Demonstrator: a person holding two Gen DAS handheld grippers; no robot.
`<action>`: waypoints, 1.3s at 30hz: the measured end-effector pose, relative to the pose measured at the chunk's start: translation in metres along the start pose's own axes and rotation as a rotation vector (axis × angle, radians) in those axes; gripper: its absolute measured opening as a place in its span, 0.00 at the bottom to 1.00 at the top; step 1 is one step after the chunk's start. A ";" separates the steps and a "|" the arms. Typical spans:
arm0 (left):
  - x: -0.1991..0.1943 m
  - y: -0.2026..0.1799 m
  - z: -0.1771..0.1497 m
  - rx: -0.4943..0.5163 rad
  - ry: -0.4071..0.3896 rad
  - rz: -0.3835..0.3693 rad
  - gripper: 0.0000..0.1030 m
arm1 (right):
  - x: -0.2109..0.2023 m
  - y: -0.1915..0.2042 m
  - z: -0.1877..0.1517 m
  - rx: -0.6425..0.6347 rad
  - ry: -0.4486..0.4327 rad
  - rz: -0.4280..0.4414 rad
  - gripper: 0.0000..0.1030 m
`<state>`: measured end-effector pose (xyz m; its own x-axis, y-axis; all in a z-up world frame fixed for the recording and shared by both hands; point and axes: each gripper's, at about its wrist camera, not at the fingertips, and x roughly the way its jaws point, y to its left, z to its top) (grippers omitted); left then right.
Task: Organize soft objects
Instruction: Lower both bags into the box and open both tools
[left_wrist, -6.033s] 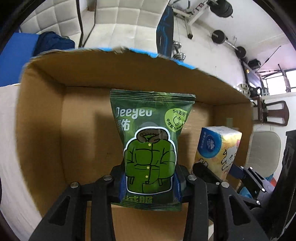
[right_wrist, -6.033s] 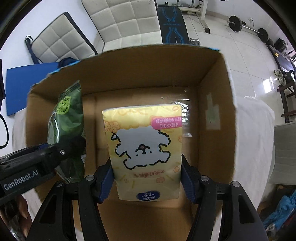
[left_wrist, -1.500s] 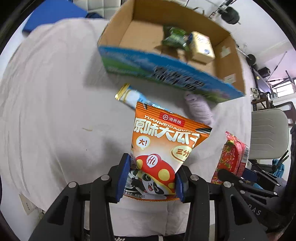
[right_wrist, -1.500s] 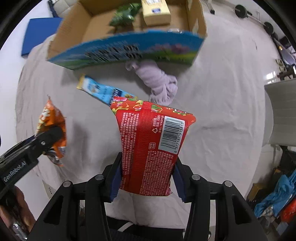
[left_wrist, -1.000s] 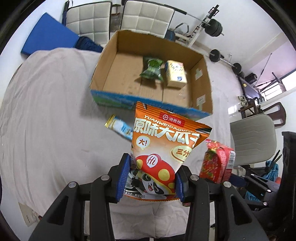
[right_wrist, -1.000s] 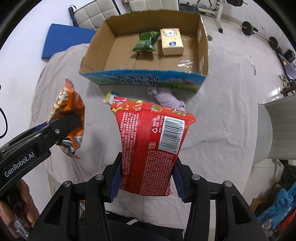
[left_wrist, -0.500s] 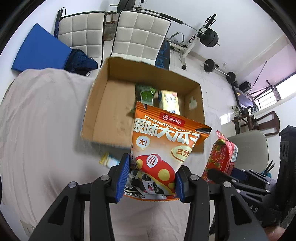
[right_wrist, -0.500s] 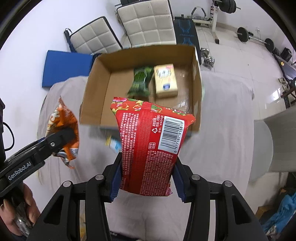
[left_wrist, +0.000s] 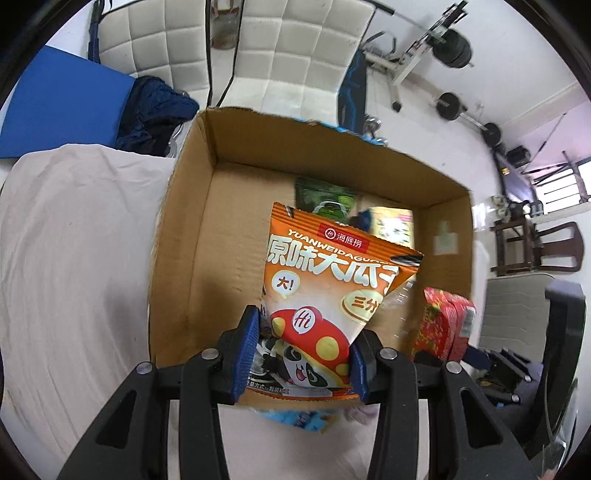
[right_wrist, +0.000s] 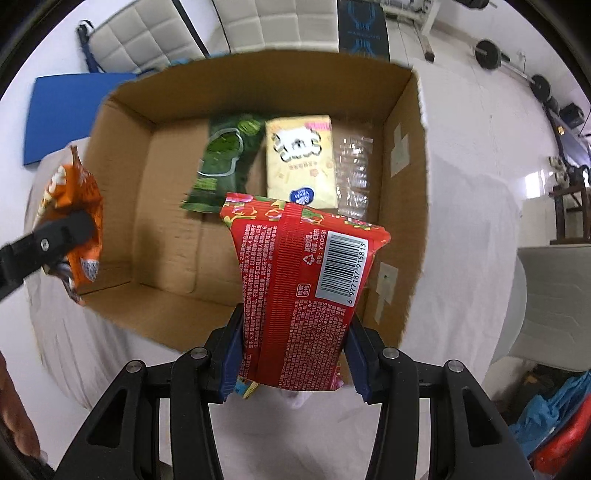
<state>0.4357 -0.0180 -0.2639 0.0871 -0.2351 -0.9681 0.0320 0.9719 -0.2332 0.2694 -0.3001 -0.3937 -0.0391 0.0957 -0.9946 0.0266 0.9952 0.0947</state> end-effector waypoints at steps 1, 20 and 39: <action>0.006 0.001 0.005 0.000 0.009 0.006 0.39 | 0.008 -0.001 0.004 0.002 0.016 0.001 0.50; 0.091 0.012 0.081 0.020 0.172 0.133 0.40 | 0.092 0.002 0.031 -0.001 0.228 -0.031 0.50; 0.014 0.001 0.030 0.085 0.058 0.105 0.55 | 0.046 0.021 0.026 0.012 0.141 0.016 0.87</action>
<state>0.4668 -0.0204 -0.2749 0.0363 -0.1292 -0.9910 0.1099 0.9861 -0.1245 0.2941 -0.2751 -0.4380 -0.1786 0.1151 -0.9772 0.0407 0.9931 0.1096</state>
